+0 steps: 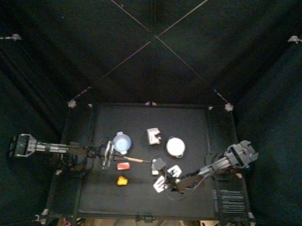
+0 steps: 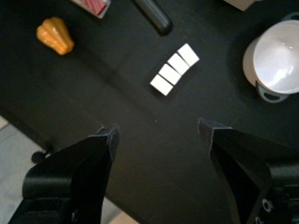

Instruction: Grab cleaver with both hands

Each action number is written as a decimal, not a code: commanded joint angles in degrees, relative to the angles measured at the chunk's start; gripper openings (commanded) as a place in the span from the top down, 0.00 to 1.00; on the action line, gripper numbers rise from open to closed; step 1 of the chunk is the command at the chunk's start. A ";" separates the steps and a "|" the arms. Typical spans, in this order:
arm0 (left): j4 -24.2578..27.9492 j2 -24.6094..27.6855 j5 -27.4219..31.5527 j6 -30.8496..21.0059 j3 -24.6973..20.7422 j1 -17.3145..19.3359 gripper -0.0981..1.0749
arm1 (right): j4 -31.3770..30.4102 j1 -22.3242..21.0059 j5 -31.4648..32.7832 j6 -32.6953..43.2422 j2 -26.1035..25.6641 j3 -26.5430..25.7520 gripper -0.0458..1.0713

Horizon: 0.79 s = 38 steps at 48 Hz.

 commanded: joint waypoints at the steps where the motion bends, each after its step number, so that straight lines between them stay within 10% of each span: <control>1: 0.00 0.09 -0.26 0.00 -1.14 0.09 0.72 | 2.64 -2.11 -0.09 -4.83 -1.93 -3.96 0.06; 22: 0.09 0.09 0.00 0.00 -1.05 -0.18 0.72 | 0.26 -7.91 -2.99 -14.33 -5.19 2.46 0.06; 38: 0.18 0.09 0.18 0.09 -1.23 -0.26 0.72 | -0.88 -10.28 -25.49 -14.15 -17.05 20.39 0.06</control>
